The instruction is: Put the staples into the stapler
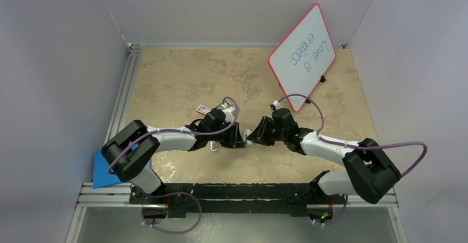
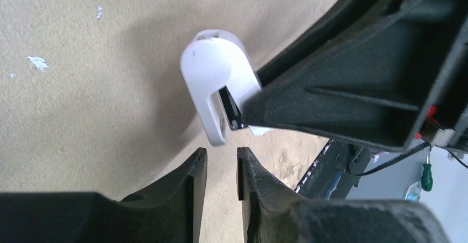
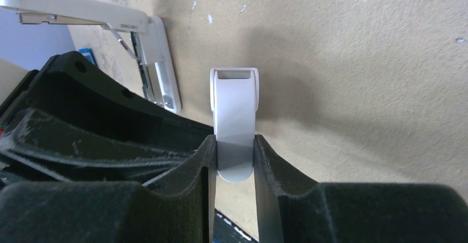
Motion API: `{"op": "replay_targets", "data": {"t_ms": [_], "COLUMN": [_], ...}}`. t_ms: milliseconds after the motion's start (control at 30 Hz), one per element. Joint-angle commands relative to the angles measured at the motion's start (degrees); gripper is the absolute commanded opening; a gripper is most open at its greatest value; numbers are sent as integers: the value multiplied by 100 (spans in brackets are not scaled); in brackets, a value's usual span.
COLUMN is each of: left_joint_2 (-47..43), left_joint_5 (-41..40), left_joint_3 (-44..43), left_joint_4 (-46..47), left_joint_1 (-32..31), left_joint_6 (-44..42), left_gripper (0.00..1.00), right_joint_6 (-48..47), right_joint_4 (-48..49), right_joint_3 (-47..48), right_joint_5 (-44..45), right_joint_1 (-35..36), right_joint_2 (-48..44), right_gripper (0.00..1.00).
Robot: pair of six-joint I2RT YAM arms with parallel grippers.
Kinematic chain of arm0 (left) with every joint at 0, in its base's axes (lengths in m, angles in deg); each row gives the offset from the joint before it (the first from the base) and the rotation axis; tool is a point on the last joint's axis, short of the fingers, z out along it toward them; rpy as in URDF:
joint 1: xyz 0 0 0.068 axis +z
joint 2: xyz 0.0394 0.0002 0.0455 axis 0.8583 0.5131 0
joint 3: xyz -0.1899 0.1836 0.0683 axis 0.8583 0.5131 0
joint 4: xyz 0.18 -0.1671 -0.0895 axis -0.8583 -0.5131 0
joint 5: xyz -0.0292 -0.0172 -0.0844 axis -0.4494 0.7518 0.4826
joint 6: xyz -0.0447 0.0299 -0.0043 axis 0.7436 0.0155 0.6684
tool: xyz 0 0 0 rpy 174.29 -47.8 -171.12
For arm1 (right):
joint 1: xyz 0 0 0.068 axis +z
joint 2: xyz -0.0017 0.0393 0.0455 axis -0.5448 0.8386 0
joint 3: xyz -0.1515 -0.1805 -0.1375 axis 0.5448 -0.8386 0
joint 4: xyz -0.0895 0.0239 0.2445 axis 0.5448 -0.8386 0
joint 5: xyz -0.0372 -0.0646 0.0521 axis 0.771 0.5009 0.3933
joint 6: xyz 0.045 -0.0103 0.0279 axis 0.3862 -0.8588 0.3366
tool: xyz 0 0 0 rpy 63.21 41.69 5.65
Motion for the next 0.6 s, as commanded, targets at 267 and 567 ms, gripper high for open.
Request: {"op": "replay_targets", "data": {"t_ms": [267,567], "left_joint_2": [12,474], "left_joint_5": [139,244], "left_joint_3": [-90,-343], "left_joint_4": [39,47], "left_joint_1": [103,115], "left_joint_6": [12,170], "left_gripper": [29,22], "right_joint_6": [-317,-330], "right_joint_4": [432,486], "right_joint_3": [90,51], "right_joint_5": [12,-47], "right_joint_1": [-62,-67], "right_joint_2": [287,264], "right_gripper": [14,14]}}
